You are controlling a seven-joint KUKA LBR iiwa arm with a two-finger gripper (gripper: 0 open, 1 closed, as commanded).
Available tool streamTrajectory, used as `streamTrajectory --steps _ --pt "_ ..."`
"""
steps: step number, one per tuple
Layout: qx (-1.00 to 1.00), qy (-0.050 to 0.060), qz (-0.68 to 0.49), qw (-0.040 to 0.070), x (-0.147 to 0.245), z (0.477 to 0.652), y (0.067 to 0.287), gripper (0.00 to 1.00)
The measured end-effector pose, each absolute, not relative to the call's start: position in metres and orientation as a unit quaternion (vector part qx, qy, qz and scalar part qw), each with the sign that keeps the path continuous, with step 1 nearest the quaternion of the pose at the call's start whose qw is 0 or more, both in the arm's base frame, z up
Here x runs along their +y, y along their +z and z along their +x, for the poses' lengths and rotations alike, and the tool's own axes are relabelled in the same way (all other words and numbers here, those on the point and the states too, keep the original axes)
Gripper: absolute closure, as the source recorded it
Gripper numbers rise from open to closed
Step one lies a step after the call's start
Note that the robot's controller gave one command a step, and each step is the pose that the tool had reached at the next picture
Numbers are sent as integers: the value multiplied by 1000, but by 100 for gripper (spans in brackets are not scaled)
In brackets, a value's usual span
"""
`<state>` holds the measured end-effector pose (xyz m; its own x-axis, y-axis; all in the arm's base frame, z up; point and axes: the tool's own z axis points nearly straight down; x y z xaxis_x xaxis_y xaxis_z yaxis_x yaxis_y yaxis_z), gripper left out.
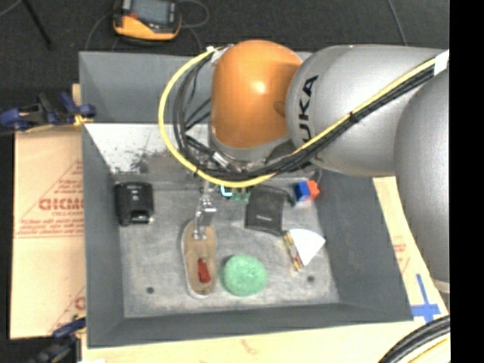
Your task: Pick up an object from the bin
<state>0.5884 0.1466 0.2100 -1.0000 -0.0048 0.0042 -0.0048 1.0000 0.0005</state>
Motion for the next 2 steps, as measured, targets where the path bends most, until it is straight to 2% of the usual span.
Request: streamTrajectory --steps 1,2 --pt "-1000 0 2 1 146 589 212 0" --pt "-1000 -2 -2 -6 136 591 177 0"
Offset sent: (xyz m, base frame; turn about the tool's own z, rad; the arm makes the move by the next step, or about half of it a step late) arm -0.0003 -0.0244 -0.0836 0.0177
